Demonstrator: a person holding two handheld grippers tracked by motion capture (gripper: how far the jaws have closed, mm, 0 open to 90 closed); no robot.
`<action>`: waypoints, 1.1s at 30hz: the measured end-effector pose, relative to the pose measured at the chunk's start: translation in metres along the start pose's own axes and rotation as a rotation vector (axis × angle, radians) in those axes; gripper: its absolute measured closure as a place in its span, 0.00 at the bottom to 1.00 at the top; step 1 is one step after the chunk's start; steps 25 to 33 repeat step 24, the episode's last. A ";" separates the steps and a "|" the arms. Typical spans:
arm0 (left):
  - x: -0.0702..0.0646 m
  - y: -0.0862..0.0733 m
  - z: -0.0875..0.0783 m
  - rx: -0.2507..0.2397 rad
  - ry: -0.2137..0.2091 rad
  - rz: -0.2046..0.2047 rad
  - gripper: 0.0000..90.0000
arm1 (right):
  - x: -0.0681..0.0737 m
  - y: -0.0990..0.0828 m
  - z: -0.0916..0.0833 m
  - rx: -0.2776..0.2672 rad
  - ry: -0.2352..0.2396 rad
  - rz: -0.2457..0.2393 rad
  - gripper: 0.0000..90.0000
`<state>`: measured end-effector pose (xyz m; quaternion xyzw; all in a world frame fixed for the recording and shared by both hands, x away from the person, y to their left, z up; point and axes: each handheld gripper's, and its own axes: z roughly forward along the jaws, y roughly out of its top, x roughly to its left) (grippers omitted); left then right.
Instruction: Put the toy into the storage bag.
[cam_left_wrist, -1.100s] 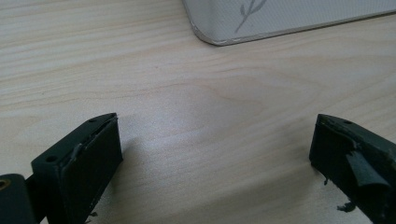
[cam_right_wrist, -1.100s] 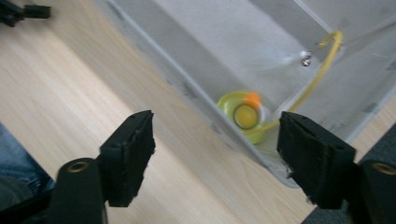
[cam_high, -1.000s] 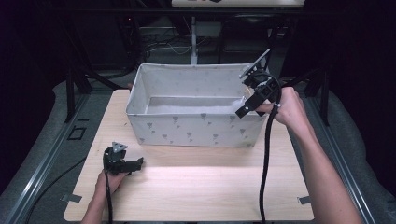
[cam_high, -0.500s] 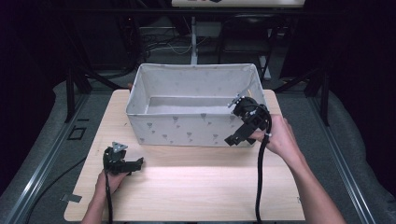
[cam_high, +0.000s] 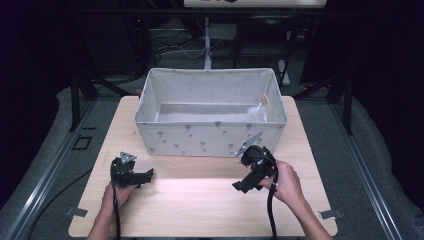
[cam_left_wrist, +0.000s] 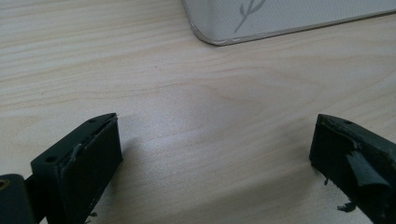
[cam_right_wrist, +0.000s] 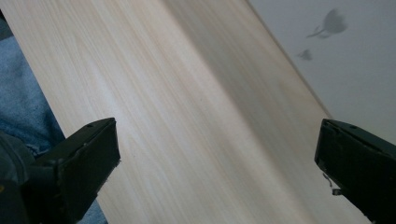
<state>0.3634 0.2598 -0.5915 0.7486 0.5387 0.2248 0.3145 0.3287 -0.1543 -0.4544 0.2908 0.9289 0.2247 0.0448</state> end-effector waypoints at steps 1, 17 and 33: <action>0.000 0.000 0.000 0.000 0.000 0.000 0.02 | 0.000 0.000 0.000 0.000 0.000 0.000 0.00; 0.000 0.000 0.000 -0.002 0.000 -0.003 0.02 | 0.008 -0.051 0.055 -0.033 -0.053 0.028 0.00; 0.000 0.000 0.000 -0.002 0.000 -0.003 0.02 | 0.007 -0.065 0.066 -0.024 -0.064 0.038 0.01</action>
